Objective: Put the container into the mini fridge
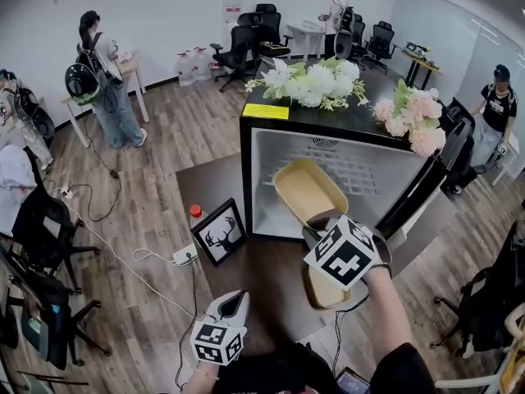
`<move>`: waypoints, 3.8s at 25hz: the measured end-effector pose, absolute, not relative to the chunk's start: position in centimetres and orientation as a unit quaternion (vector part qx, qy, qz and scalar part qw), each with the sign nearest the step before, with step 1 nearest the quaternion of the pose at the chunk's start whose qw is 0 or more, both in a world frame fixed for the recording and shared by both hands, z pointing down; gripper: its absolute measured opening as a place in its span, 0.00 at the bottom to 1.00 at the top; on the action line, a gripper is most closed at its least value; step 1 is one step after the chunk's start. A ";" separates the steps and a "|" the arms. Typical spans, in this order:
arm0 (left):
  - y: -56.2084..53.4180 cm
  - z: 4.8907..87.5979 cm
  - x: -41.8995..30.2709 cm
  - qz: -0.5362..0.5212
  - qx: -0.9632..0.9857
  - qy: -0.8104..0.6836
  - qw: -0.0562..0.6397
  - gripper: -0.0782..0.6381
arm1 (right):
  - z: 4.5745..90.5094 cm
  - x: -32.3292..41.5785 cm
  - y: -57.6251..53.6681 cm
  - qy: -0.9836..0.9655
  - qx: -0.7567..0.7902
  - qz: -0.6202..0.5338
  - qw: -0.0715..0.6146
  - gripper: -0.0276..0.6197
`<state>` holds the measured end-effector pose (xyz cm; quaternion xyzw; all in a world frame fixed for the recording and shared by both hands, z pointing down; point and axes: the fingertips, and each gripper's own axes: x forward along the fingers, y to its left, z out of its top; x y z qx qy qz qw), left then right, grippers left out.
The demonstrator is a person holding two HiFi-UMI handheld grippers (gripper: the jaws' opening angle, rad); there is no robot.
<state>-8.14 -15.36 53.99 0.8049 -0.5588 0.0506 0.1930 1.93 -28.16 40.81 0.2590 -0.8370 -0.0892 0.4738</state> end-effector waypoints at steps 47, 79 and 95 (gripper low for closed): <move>-18.1 53.6 -13.3 0.019 0.757 -0.612 0.228 0.12 | 40.1 -3.2 -41.6 -0.856 0.204 -0.074 0.469 0.40; -16.9 51.8 -6.6 0.004 0.845 -0.490 0.215 0.12 | 28.0 8.3 -24.0 -0.931 0.290 -0.078 0.208 0.54; -15.8 50.4 -3.8 -0.009 0.850 -0.493 0.184 0.12 | 37.9 15.9 -18.1 -0.867 0.481 0.037 0.129 0.36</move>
